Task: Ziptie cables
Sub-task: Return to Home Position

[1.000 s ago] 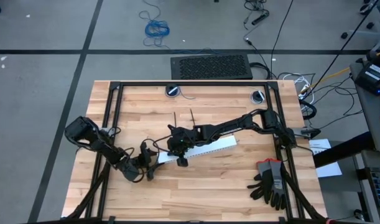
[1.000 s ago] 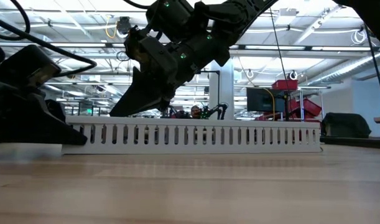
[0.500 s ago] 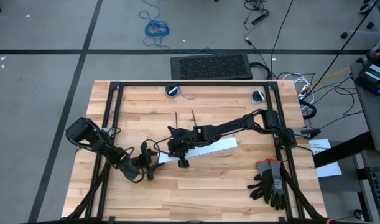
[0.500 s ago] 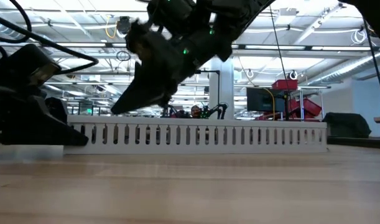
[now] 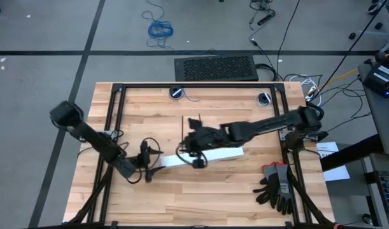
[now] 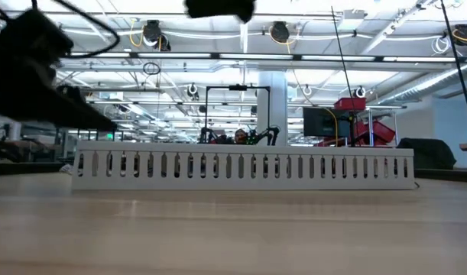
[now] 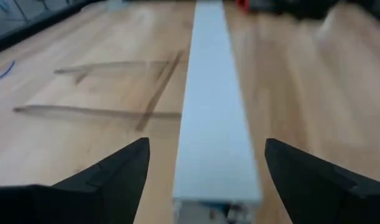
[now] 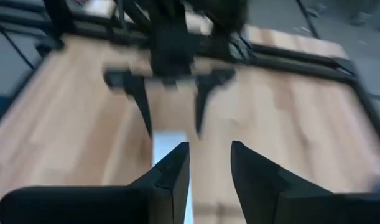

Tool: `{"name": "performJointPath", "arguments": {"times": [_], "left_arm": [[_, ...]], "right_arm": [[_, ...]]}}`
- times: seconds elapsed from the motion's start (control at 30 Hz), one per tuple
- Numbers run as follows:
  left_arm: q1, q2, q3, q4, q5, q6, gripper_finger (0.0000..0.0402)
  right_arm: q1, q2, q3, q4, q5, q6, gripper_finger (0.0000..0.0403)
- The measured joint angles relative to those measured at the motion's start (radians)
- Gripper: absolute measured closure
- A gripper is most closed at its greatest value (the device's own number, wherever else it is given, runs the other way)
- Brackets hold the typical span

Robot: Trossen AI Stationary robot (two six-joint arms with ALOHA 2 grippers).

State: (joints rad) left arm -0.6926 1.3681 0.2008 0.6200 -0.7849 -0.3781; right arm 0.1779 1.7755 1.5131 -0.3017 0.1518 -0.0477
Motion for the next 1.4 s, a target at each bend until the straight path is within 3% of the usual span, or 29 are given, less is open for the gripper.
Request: {"name": "performJointPath", "arguments": {"times": [0.2,0.43,0.53,0.7,0.9,1.03,1.13,1.27,1.4], "left_arm": [[-0.016,-0.359,0.022,-0.127,0.038,0.01,0.0086],[0.009,-0.686,0.081,-0.438,0.014,0.137,0.0086],[0.056,-0.746,0.1,-0.474,0.064,0.199,0.0086],[0.195,-0.779,0.119,-0.462,0.257,0.284,0.0087],[0.349,-0.752,0.098,-0.429,0.462,0.336,0.0087],[0.359,-0.787,0.041,-0.355,0.481,0.342,0.0087],[0.359,-0.845,0.001,-0.344,0.473,0.342,0.0087],[0.359,-0.902,-0.062,-0.33,0.434,0.335,0.0087],[0.359,-0.966,-0.119,-0.307,0.414,0.333,0.0087]], "right_arm": [[0.103,-0.165,0.0,-0.313,0.259,0.059,0.0307],[0.167,-0.302,0.0,-0.462,0.462,0.173,0.0338],[0.196,-0.366,0.0,-0.57,0.511,0.238,0.0363],[0.283,-0.501,-0.031,-0.792,0.662,0.456,0.0399],[0.436,-0.701,-0.291,-0.795,0.746,0.666,0.0397],[0.521,-0.844,-0.572,-0.57,0.806,0.706,0.0402],[0.545,-0.938,-0.81,-0.166,0.836,0.554,0.0401],[0.497,-1.003,-1.114,0.488,0.652,0.22,0.0402],[0.376,-1.017,-1.349,0.993,0.435,0.067,0.0403]]}}
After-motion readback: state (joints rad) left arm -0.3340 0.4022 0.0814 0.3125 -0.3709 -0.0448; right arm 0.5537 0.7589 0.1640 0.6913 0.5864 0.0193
